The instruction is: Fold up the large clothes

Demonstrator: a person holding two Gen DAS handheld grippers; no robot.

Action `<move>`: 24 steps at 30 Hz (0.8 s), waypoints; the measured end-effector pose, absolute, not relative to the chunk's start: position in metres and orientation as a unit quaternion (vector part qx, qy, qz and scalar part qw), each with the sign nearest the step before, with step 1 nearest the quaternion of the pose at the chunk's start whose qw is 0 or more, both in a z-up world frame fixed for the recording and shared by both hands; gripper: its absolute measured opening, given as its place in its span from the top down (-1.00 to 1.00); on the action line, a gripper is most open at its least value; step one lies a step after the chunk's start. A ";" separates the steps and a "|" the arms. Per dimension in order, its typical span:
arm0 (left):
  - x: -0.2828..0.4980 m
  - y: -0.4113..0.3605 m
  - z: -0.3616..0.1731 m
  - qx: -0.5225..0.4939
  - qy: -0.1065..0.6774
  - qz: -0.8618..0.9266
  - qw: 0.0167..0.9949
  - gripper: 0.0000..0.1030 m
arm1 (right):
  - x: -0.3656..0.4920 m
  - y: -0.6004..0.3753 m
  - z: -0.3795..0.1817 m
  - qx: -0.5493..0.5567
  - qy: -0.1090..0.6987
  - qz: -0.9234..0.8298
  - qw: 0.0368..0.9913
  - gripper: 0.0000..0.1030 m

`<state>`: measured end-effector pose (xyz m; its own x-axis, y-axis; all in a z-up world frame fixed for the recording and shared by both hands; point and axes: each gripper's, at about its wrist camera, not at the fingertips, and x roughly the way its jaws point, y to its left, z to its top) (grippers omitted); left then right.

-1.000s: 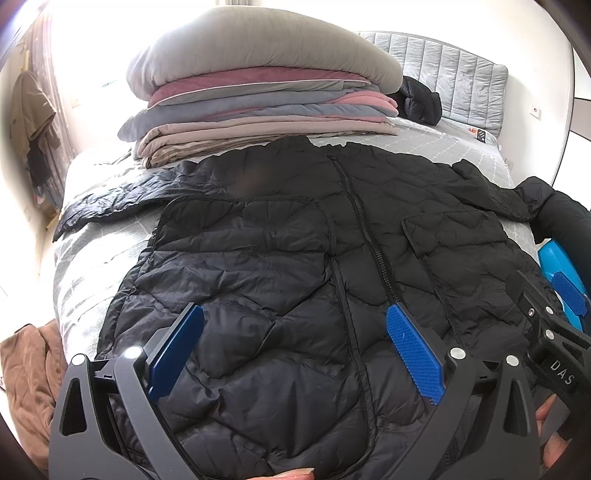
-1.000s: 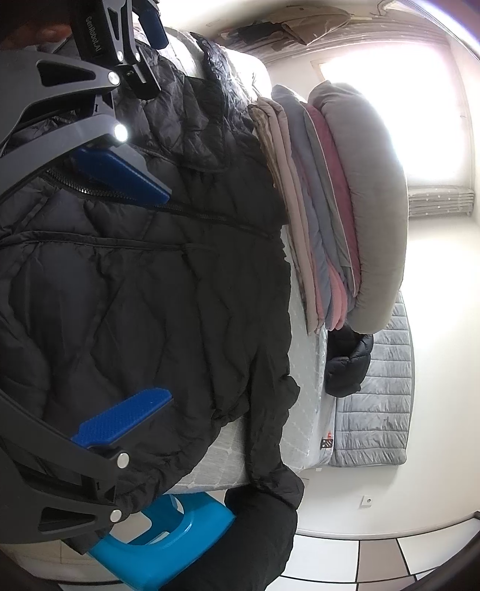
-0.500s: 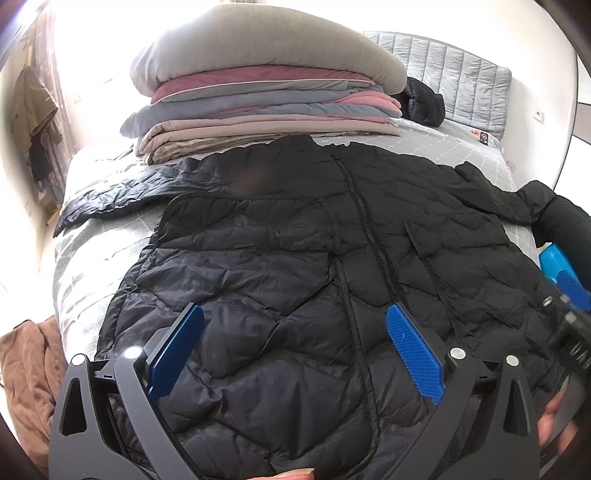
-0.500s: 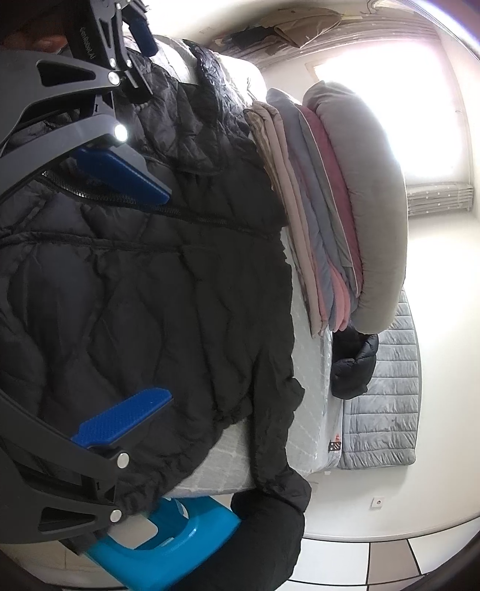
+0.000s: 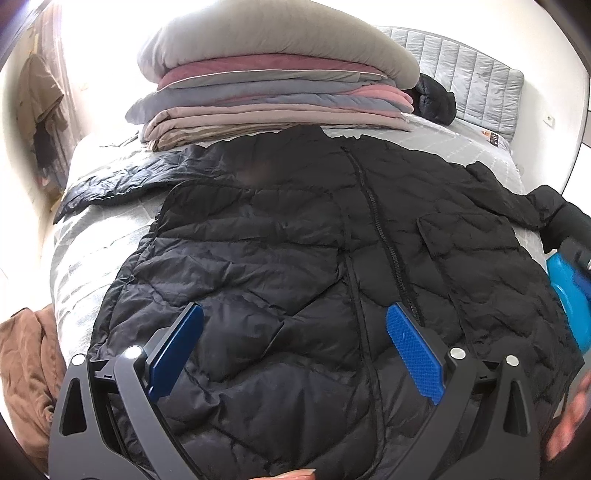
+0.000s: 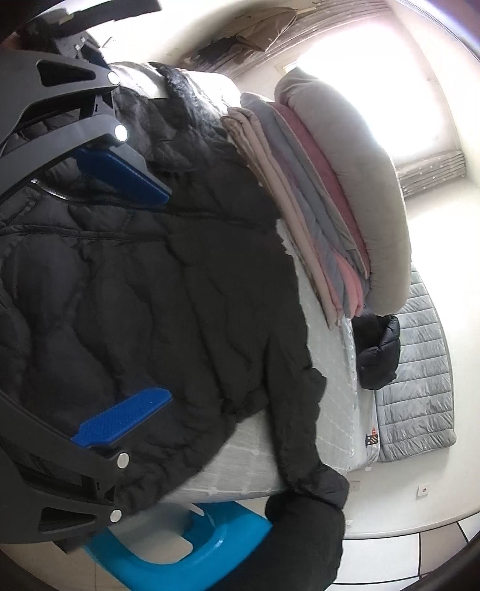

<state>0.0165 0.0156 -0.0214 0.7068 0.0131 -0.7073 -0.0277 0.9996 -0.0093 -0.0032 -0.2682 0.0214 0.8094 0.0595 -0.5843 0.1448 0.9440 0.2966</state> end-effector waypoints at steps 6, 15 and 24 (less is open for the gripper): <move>0.021 0.017 -0.021 -0.023 0.391 0.006 0.920 -0.86 | 0.022 -0.360 0.048 0.177 0.309 -0.036 0.934 -0.87; 0.032 0.015 -0.027 -0.028 0.404 0.004 0.914 -0.86 | 0.070 -0.569 0.056 0.344 0.314 -0.089 0.880 -0.87; 0.051 0.009 -0.034 -0.039 0.424 -0.008 0.905 -0.86 | 0.145 -0.641 0.035 0.450 0.328 -0.049 0.829 -0.87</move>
